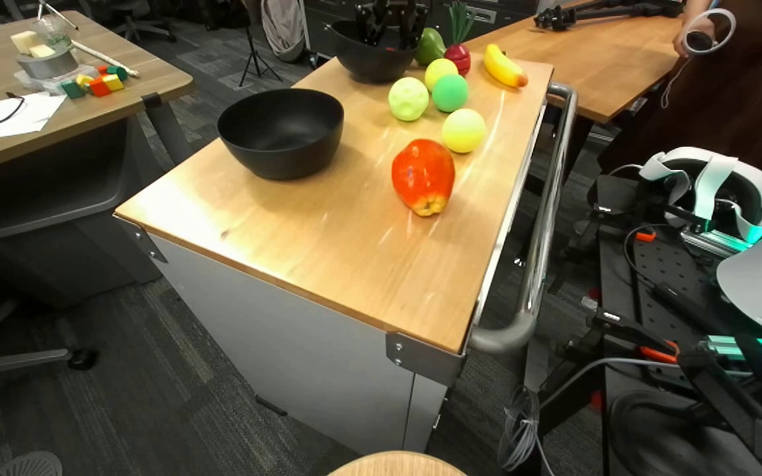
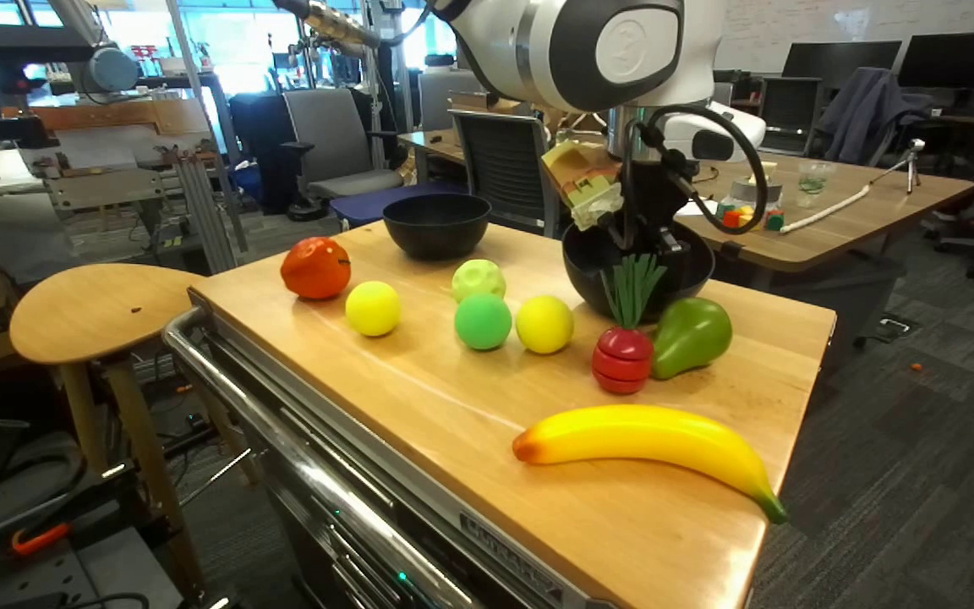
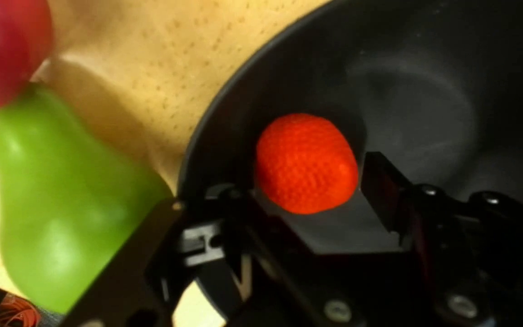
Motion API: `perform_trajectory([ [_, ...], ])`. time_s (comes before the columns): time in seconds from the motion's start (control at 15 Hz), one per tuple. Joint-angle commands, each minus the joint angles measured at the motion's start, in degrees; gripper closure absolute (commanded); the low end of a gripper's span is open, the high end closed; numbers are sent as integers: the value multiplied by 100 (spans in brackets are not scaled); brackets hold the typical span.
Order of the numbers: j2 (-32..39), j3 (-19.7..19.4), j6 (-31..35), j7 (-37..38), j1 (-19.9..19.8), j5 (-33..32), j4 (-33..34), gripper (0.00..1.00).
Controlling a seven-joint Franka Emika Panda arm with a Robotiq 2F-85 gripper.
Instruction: Remove all the fruit toys from the bowls starting with the one on the left
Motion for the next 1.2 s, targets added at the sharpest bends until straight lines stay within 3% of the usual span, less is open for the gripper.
perform_trajectory([
  [0.0, 196, -71, -316, 271, 59, -98, 387, 68],
  [0.07, 191, -59, -377, 291, 55, -80, 426, 77],
  [0.2, 115, -22, -519, 271, 48, -52, 452, 74],
  [0.53, -379, 162, -768, 72, 91, 51, 291, 77],
  [0.8, -1206, 382, -612, -385, 236, 30, -412, 77],
  [1.13, -2275, 588, -358, -1087, 521, -179, -1815, 77],
])
